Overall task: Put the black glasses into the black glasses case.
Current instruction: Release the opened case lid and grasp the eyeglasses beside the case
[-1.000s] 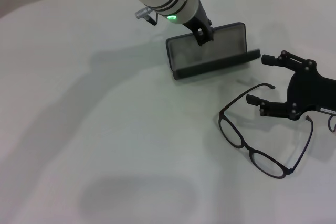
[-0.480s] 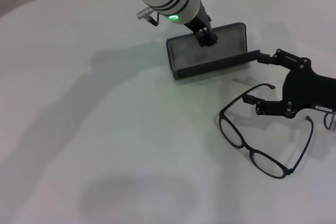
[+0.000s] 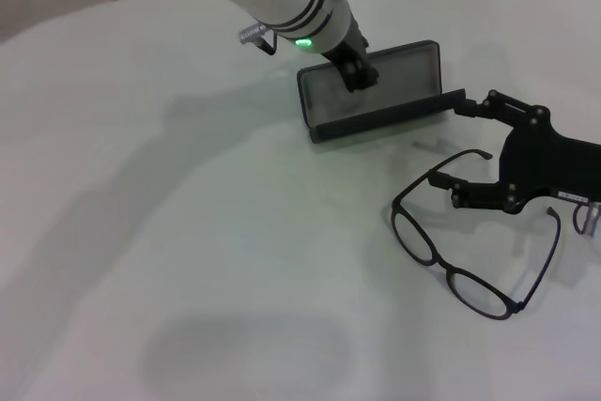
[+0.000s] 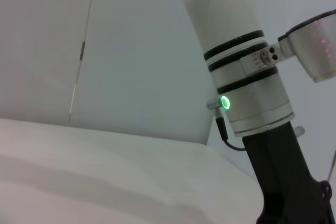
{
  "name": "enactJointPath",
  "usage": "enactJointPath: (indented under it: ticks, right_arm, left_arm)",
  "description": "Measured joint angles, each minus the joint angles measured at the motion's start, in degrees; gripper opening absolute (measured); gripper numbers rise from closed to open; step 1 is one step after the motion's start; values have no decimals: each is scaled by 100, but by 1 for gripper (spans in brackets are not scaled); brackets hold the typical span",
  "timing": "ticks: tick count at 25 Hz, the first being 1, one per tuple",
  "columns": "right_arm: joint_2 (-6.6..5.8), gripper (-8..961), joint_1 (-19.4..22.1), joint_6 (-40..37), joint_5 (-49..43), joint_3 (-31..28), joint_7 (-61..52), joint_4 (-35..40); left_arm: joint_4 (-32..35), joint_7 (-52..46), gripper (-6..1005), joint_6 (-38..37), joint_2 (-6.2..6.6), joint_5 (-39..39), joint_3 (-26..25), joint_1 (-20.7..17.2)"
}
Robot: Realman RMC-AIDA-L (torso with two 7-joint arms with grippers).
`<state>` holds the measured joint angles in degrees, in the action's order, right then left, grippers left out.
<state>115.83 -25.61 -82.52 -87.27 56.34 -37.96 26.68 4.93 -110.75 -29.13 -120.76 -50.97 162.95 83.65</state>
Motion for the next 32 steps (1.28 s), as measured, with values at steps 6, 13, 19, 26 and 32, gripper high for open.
enactJointPath:
  ticks: [6, 13, 19, 26, 32]
  right_arm:
    - [7, 890, 4, -36, 24, -1, -31, -51]
    - [3, 891, -9, -44, 34, -1, -15, -127]
    - [0, 891, 3, -52, 47, -32, -12, -127]
    - [-46, 891, 105, -56, 122, -63, -2, -104]
    - [-46, 890, 84, -48, 124, -62, 0, -81]
  left_arm:
    - [147, -6, 414, 69, 0, -122, -4, -64]
    - [187, -3, 187, 171, 0, -125, -9, -115]
    - [318, 29, 124, 355, 1, -356, -9, -151]
    - [1056, 333, 112, 1800, 43, -577, -74, -468]
    - [1399, 809, 112, 2693, 52, -615, -291, -883]
